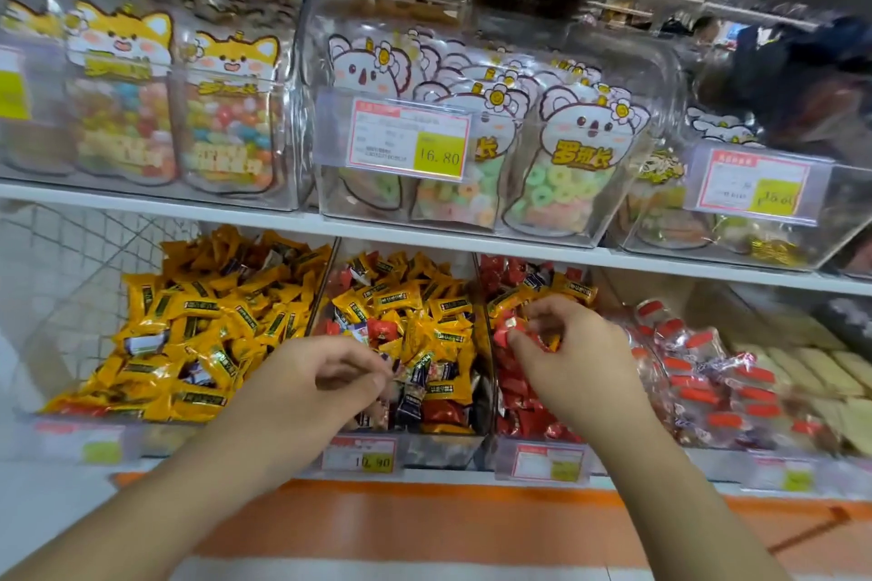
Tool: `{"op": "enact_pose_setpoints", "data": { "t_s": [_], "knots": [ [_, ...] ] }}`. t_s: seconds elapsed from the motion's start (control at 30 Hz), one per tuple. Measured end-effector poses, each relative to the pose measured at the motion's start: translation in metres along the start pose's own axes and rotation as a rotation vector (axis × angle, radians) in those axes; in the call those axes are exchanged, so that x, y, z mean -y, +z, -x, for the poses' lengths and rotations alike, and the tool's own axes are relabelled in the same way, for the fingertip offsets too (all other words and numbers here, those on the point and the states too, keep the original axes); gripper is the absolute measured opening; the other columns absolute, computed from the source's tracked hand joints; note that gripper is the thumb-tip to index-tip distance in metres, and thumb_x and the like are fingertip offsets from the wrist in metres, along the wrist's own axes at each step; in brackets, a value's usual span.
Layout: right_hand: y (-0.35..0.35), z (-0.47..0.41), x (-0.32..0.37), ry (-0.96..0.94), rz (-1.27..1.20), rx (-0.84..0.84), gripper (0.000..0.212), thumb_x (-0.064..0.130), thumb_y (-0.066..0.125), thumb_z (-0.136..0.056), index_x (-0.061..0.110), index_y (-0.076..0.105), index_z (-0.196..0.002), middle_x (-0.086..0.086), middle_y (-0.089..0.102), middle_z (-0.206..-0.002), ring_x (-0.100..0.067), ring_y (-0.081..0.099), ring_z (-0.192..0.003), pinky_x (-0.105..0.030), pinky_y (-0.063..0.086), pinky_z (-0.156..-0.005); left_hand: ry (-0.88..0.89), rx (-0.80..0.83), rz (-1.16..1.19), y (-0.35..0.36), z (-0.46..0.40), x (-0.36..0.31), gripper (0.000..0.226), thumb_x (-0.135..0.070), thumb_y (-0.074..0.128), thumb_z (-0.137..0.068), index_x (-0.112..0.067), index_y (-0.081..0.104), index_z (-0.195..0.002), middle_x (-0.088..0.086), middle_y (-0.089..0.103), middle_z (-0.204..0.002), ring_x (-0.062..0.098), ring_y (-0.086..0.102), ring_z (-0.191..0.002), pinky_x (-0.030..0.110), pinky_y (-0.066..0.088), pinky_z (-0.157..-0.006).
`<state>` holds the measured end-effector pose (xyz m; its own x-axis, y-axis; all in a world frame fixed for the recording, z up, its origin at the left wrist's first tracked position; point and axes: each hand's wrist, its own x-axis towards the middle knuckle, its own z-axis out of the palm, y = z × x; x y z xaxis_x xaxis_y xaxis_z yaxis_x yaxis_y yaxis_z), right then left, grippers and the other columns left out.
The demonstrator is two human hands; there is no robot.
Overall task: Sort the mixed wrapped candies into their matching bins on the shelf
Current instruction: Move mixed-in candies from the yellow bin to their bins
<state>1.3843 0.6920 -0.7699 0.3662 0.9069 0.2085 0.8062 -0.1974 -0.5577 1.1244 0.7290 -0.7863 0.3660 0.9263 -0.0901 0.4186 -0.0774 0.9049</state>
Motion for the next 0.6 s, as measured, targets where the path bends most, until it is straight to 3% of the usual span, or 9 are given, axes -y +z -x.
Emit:
{"op": "enact_pose_setpoints", "data": {
  "t_s": [0.1, 0.17, 0.2, 0.33, 0.47, 0.53, 0.6],
  "knots": [
    [0.012, -0.006, 0.003, -0.004, 0.075, 0.034, 0.052, 0.038, 0.071, -0.093, 0.023, 0.058, -0.141, 0.004, 0.064, -0.133, -0.014, 0.062, -0.108, -0.020, 0.042, -0.084, 0.007, 0.016, -0.006, -0.009, -0.003, 0.003, 0.018, -0.015, 0.069, -0.097, -0.028, 0.077, -0.090, -0.007, 0.078, -0.090, 0.010, 0.074, -0.084, 0.038, 0.060, -0.078],
    [0.019, -0.005, 0.013, -0.058, 0.076, 0.023, 0.050, 0.033, 0.069, -0.094, 0.022, 0.057, -0.141, 0.004, 0.061, -0.138, -0.017, 0.055, -0.125, -0.022, 0.040, -0.092, 0.027, -0.019, -0.010, -0.016, -0.006, 0.005, 0.017, -0.016, 0.070, -0.096, -0.031, 0.077, -0.090, -0.008, 0.078, -0.089, 0.010, 0.074, -0.085, 0.035, 0.059, -0.077],
    [0.023, -0.004, 0.020, -0.090, 0.072, 0.018, 0.047, 0.031, 0.069, -0.094, 0.022, 0.058, -0.139, 0.006, 0.060, -0.134, -0.016, 0.053, -0.125, -0.022, 0.039, -0.093, 0.041, -0.054, -0.031, -0.020, -0.007, 0.006, 0.015, -0.019, 0.070, -0.095, -0.032, 0.076, -0.092, -0.010, 0.077, -0.089, 0.008, 0.073, -0.086, 0.033, 0.058, -0.078],
    [0.042, 0.007, 0.044, -0.240, 0.056, 0.026, 0.032, 0.025, 0.070, -0.093, 0.022, 0.065, -0.125, 0.013, 0.057, -0.113, -0.008, 0.051, -0.104, -0.017, 0.037, -0.085, 0.060, -0.259, -0.059, -0.041, -0.018, 0.015, 0.010, -0.027, 0.071, -0.094, -0.036, 0.074, -0.091, -0.011, 0.074, -0.084, 0.006, 0.069, -0.083, 0.027, 0.055, -0.074],
    [0.055, 0.014, 0.060, -0.275, 0.022, 0.071, 0.027, 0.021, 0.074, -0.091, 0.025, 0.067, -0.117, 0.018, 0.059, -0.104, 0.008, 0.047, -0.076, 0.000, 0.034, -0.063, 0.031, -0.460, -0.131, -0.078, -0.045, 0.035, 0.013, -0.022, 0.067, -0.093, -0.032, 0.073, -0.087, 0.000, 0.074, -0.079, 0.025, 0.071, -0.074, 0.045, 0.061, -0.070],
    [0.057, 0.015, 0.066, -0.251, -0.006, 0.079, 0.024, 0.019, 0.075, -0.091, 0.028, 0.068, -0.112, 0.024, 0.053, -0.086, 0.010, 0.046, -0.059, -0.002, 0.038, -0.057, 0.007, -0.515, -0.192, -0.097, -0.065, 0.049, 0.013, -0.021, 0.065, -0.092, -0.030, 0.074, -0.089, -0.004, 0.074, -0.080, 0.024, 0.072, -0.075, 0.042, 0.060, -0.069],
    [0.057, 0.016, 0.071, -0.228, -0.045, 0.071, 0.021, 0.017, 0.075, -0.090, 0.029, 0.068, -0.107, 0.023, 0.044, -0.071, 0.015, 0.051, -0.062, -0.001, 0.039, -0.058, 0.013, -0.534, -0.288, -0.113, -0.083, 0.065, 0.011, -0.023, 0.068, -0.093, -0.030, 0.075, -0.097, -0.006, 0.076, -0.091, 0.021, 0.072, -0.087, 0.035, 0.057, -0.076]
  ]
}}
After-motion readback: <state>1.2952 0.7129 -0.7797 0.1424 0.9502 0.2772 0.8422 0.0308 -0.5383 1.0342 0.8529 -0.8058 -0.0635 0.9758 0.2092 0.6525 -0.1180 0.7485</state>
